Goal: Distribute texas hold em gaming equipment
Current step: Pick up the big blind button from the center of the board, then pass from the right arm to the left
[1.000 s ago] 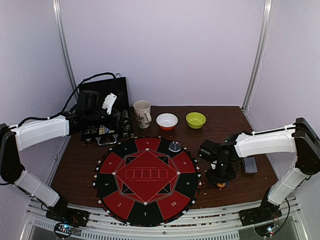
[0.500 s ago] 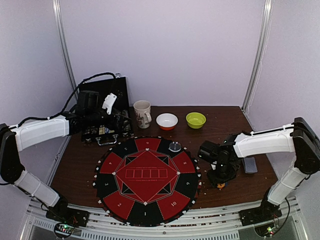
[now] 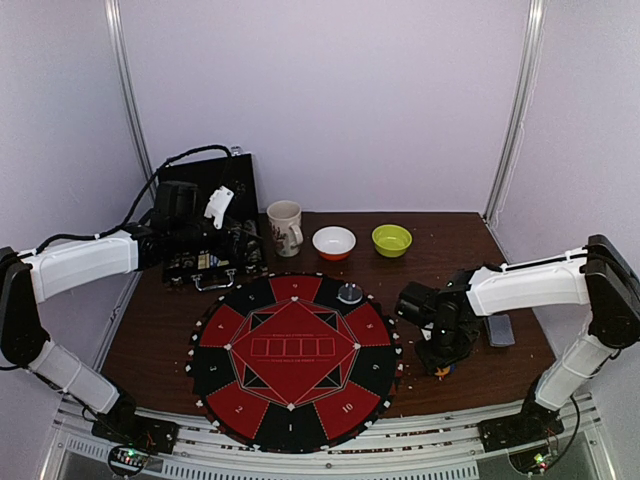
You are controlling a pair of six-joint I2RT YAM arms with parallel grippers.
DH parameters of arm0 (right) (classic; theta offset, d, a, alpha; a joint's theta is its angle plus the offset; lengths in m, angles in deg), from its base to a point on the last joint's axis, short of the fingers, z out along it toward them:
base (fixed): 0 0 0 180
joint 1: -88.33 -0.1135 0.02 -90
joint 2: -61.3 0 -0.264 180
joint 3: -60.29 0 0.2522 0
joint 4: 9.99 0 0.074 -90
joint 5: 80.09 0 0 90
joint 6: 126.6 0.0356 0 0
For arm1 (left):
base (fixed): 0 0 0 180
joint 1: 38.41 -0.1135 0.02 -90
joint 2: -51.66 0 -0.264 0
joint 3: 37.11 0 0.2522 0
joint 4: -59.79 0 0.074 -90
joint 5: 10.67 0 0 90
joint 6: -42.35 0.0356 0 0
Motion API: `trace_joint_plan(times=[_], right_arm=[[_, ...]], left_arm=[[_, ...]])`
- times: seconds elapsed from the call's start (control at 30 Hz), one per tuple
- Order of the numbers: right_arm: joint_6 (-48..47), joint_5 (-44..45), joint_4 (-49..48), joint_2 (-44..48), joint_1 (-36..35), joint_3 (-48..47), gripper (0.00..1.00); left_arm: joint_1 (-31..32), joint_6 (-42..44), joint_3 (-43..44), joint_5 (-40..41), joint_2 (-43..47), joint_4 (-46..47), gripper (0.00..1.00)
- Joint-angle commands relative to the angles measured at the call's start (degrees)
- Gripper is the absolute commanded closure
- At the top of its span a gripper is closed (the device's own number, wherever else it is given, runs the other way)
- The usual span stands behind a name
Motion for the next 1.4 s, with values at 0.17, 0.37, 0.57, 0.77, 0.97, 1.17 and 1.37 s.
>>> trace_joint_plan(times=[0.17,0.37,0.57,0.77,0.97,1.17,1.37], right_arm=[[-2.67,0.29,0.49,2.19,-0.12,-3.06,0.63],[-5.56,1.73,-2.85,4.43,-0.16,-7.86,0.65],[-13.81,6.81,-10.33,5.43,-0.52,-18.2,0.66],[-23.48,9.53,-32.56,9.44,-1.3,-16.66,0.65],[-31.16,6.83,-48.07,9.59,-2.48,-14.51,0.65],[-35.15,2.93,-53.61,9.18,-4.29,-12.52,0.65],[-36.97,1.47,-53.59,7.49,-5.05,-13.54,0.64]], left_arm=[[0.16,0.59,-0.71,-1.09,0.54,2.65,0.02],[0.15,-0.86,-0.61,-2.28,0.07,3.29,0.02],[1.01,-7.04,1.02,-7.75,-0.33,5.4,0.04],[8.01,-8.86,3.55,-16.47,-3.27,7.78,0.07],[11.57,-13.1,9.84,-22.07,-9.31,8.91,0.17],[11.9,-18.81,12.01,-25.91,-11.65,16.3,0.26],[11.84,-24.18,12.37,-30.49,-13.15,21.53,0.32]])
